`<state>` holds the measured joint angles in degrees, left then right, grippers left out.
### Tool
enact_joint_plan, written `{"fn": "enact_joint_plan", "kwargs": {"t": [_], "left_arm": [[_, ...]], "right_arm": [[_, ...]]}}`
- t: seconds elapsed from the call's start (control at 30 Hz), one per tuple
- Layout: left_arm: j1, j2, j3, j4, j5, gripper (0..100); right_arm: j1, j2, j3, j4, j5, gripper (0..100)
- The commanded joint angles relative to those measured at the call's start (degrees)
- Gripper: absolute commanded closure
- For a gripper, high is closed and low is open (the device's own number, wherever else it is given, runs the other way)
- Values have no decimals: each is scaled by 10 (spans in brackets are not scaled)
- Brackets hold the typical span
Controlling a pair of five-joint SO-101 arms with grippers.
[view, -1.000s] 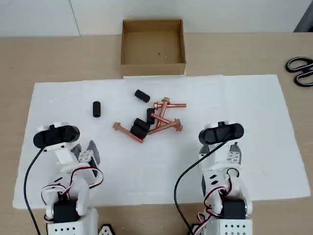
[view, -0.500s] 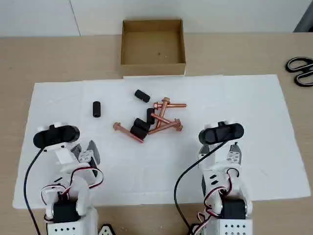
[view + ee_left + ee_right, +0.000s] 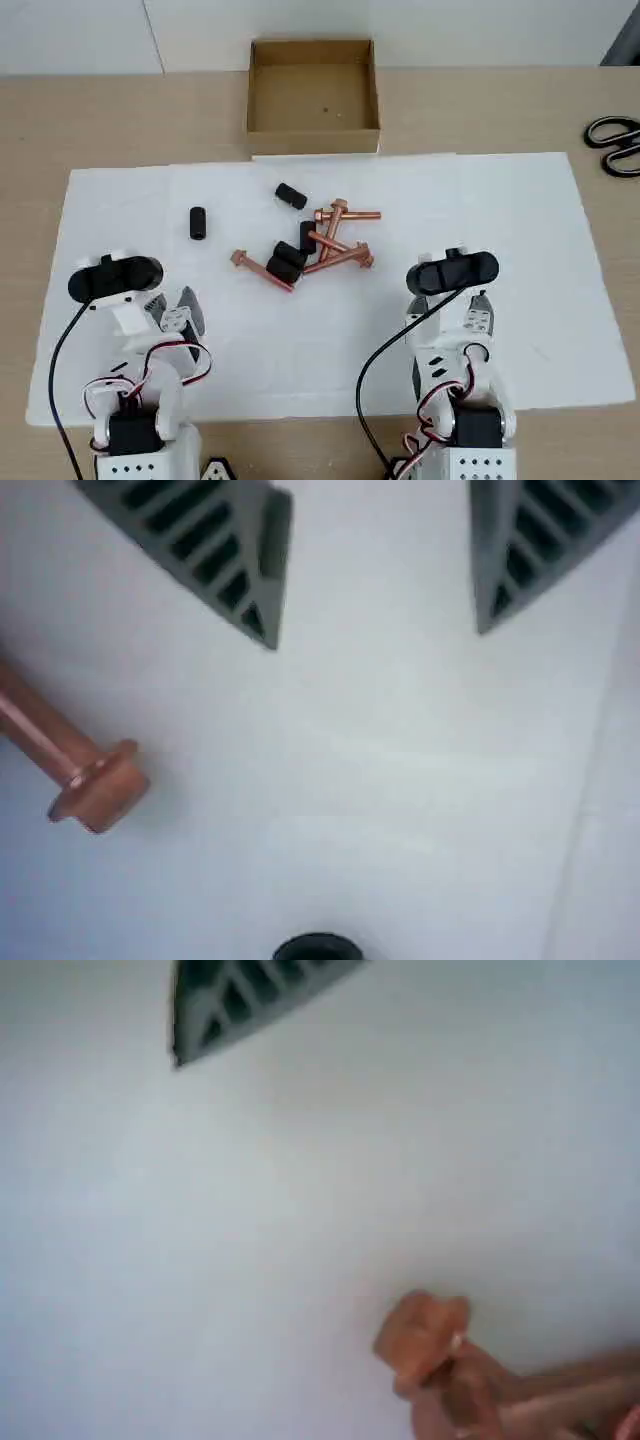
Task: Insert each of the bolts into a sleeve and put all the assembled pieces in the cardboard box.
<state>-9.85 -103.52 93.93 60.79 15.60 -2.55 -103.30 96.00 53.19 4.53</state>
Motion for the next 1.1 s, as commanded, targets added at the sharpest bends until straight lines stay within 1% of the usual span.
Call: {"fn": "enact_joint_plan", "kwargs": {"t": [0.0,0.17,0.7,0.83,0.9,0.97,1.07], "left_arm": [[5,-7,-1,-13,0,874],[39,-7,-1,-13,-2,874],[55,-7,-1,-13,0,874],[48,-6,-5,-12,-4,874],[25,-5,-15,-11,-24,874],[4,-4,-32,-11,-45,874],[-19,-4,-50,-10,-51,874]], "right_arm": [[2,-7,4,1,3,723],[1,-7,4,1,-1,723],[5,-7,4,5,3,723],[5,-7,1,5,4,723],[5,-7,-18,19,4,723],[5,-7,-59,49,4,723],[5,-6,-131,82,4,723]]}}
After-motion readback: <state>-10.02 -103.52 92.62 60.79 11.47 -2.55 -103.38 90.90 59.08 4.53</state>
